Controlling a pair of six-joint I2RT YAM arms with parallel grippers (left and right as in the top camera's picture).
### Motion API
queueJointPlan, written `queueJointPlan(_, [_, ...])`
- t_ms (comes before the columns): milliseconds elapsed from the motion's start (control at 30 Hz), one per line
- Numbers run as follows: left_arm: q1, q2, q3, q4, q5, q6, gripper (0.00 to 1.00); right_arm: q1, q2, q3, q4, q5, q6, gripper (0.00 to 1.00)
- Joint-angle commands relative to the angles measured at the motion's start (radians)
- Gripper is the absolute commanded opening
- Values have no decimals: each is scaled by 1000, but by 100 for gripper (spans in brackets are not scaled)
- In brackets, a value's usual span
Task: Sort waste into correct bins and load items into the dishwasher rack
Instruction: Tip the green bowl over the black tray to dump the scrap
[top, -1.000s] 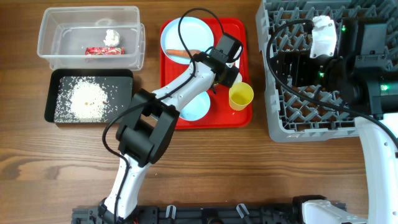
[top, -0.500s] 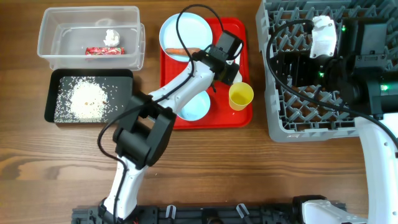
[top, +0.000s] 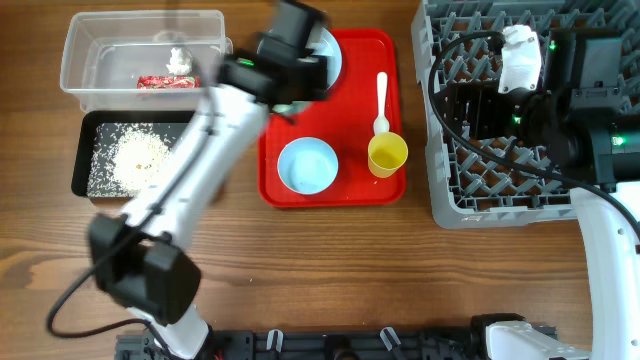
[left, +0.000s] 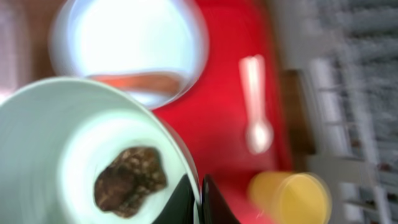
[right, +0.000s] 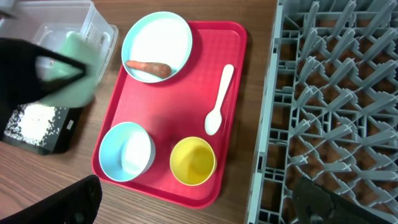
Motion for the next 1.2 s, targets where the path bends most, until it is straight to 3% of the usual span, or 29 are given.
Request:
queueJointPlan(0, [182,-29,2,-141,113,-73,4,-3,12,14,9,20,6,100])
queueJointPlan(200, [433,-27,-43,-253,294,69,4,-3,18,14,33,19,7,100])
queueJointPlan(467, [716,-19,-260,-127,731,254,4,-3,31,14,38,19,8,100])
queueJointPlan(767, [953,-19,-484,41,1053,275,4,-3,31,14,39,19,11,100])
queueJointPlan(1167, [1142,-4,-504,185,1320,236,4,-3,31,14,43,15,11,100])
